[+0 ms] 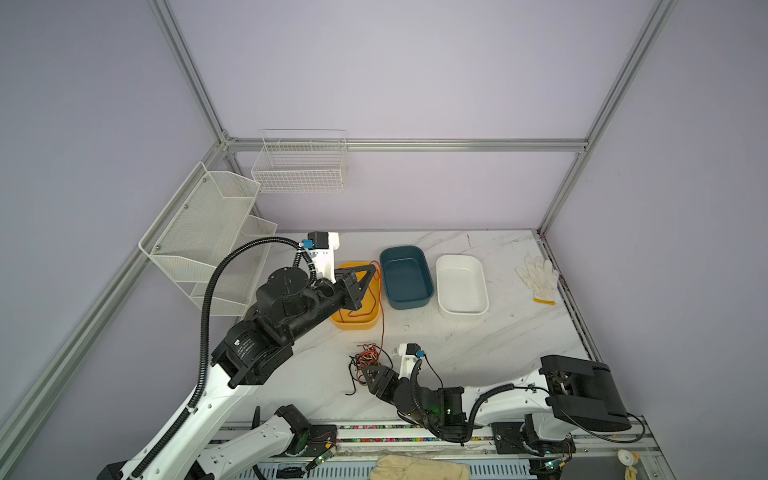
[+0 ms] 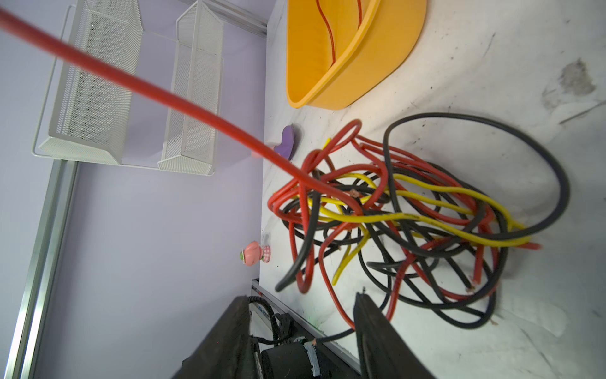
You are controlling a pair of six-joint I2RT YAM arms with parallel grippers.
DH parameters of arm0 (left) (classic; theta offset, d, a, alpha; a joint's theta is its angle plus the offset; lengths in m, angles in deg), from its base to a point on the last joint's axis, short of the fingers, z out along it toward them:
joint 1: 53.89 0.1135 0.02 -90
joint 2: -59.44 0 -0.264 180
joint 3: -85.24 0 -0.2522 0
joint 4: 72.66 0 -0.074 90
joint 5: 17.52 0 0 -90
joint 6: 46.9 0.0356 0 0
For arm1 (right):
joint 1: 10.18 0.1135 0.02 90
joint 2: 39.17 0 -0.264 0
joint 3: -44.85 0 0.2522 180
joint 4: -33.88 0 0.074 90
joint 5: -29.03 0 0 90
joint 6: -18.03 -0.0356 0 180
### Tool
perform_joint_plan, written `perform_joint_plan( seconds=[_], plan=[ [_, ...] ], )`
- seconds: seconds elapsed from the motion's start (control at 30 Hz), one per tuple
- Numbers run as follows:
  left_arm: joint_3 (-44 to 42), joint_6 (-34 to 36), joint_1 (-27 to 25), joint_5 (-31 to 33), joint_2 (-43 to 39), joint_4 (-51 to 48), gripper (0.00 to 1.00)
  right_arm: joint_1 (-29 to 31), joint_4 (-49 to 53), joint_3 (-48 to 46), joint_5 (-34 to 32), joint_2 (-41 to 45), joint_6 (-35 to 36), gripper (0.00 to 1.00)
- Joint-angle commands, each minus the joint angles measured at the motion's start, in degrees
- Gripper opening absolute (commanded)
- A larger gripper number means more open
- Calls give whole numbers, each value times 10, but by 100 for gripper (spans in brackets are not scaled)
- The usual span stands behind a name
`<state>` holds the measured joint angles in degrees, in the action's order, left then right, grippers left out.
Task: Untangle the cables
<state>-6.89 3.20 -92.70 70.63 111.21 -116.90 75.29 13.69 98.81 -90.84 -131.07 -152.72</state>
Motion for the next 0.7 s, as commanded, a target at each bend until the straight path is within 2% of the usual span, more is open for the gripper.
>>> perform_joint_plan(
  seconds=[0.0,0.17,0.3,0.43,0.53,0.67],
  plan=[
    [-21,-3,-3,-7,-9,33,0,-10,0,13,-14,-12,-16,54],
    [-23,-5,-3,-10,-9,37,0,-29,-1,21,5,-27,-13,51],
    [-22,-5,-3,-11,-10,38,0,-35,-1,30,11,-33,-3,45],
    [-22,-4,-2,-6,-13,38,0,-37,-1,26,12,-43,-7,33],
    [-16,2,-3,-2,-16,38,0,-39,-3,20,19,-50,-13,19],
    [2,16,-3,14,-18,29,0,-40,-3,7,27,-52,-14,9]
  ],
)
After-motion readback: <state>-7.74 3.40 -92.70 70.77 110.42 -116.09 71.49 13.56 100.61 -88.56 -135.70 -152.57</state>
